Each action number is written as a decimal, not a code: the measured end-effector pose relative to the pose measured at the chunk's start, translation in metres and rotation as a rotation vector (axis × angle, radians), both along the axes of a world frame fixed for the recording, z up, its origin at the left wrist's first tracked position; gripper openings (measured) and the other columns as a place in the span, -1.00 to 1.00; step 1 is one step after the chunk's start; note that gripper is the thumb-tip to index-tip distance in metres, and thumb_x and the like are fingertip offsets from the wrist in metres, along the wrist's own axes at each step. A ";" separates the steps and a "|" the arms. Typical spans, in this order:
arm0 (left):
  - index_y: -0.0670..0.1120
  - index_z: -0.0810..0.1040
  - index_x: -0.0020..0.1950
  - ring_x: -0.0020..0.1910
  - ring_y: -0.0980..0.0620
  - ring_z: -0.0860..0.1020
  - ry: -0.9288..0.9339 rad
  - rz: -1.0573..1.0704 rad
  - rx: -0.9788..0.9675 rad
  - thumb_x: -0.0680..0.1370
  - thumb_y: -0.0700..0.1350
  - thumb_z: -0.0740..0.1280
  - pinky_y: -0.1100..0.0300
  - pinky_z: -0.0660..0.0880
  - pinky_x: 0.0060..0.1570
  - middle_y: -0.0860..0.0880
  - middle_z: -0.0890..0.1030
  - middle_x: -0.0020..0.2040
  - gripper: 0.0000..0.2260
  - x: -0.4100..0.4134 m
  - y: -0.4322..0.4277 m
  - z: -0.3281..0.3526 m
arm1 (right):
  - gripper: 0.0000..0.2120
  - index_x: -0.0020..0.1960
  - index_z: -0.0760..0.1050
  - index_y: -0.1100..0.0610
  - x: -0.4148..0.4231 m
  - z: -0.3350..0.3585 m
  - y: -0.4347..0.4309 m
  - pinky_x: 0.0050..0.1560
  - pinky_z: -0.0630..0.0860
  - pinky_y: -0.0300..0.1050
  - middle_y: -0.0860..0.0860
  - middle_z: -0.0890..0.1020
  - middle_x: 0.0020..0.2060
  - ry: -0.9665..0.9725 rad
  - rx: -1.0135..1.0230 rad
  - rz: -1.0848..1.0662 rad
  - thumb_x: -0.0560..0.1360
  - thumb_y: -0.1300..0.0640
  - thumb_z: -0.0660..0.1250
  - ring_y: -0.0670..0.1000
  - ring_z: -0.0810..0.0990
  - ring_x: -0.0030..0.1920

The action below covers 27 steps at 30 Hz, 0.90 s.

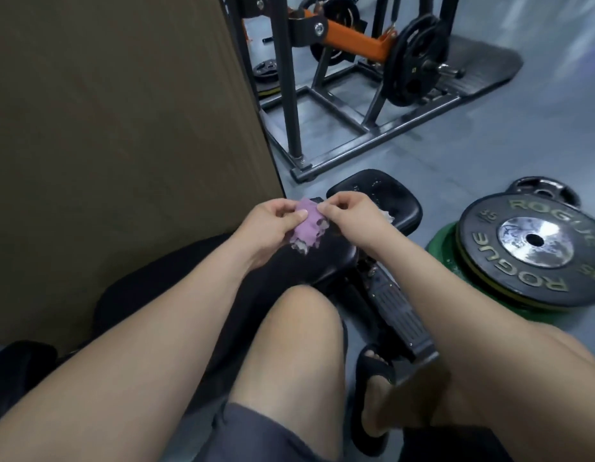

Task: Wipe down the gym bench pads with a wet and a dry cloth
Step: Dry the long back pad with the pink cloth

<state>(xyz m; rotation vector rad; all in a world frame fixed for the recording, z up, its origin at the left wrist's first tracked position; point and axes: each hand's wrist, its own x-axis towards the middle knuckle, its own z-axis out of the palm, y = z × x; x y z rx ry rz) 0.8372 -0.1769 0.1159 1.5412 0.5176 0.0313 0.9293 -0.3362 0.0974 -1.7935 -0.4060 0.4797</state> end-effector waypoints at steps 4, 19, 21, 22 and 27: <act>-0.27 0.60 0.22 0.00 -0.08 0.68 0.047 -0.212 -0.033 0.60 -0.28 0.38 0.09 0.60 0.08 -0.24 0.69 0.06 -0.79 0.019 0.022 -0.006 | -0.86 -0.08 0.63 0.14 0.010 0.007 0.014 -0.23 0.43 -0.22 -0.09 0.61 -0.34 -0.089 -0.135 -0.017 0.58 0.07 0.41 -0.13 0.50 -0.36; -0.07 0.56 0.02 -0.21 0.08 0.69 0.197 0.298 0.416 0.60 -0.18 0.29 0.19 0.64 -0.21 0.05 0.71 -0.12 -0.94 0.040 0.133 -0.109 | -0.81 0.17 0.56 0.10 0.039 -0.103 0.060 0.18 0.32 -0.16 0.08 0.59 0.10 -0.281 -0.694 0.251 0.60 0.12 0.26 0.13 0.55 0.18; -0.09 0.52 0.01 -0.25 0.24 0.65 0.116 0.365 0.541 0.63 -0.17 0.28 0.41 0.53 -0.29 0.14 0.67 -0.19 -0.96 0.053 0.145 -0.110 | -0.74 0.26 0.52 0.10 0.044 -0.120 0.062 0.32 0.35 -0.06 0.11 0.51 0.17 -0.358 -0.747 0.317 0.59 0.12 0.26 0.18 0.44 0.24; -0.11 0.50 0.00 -0.24 0.31 0.61 0.087 0.382 0.650 0.64 -0.16 0.27 0.46 0.47 -0.29 0.18 0.61 -0.21 -0.95 0.060 0.151 -0.110 | -0.72 0.29 0.51 0.10 0.046 -0.125 0.062 0.33 0.37 -0.02 0.11 0.48 0.19 -0.404 -0.776 0.346 0.59 0.11 0.26 0.18 0.40 0.23; -0.05 0.42 0.04 -0.07 -0.01 0.59 0.282 -0.075 1.009 0.63 -0.15 0.21 0.05 0.52 -0.08 0.02 0.59 -0.06 -0.98 0.087 0.178 -0.148 | -0.71 0.27 0.52 0.10 0.061 -0.138 0.057 0.22 0.46 0.11 0.08 0.46 0.20 -0.546 -0.770 0.410 0.56 0.13 0.32 0.17 0.40 0.14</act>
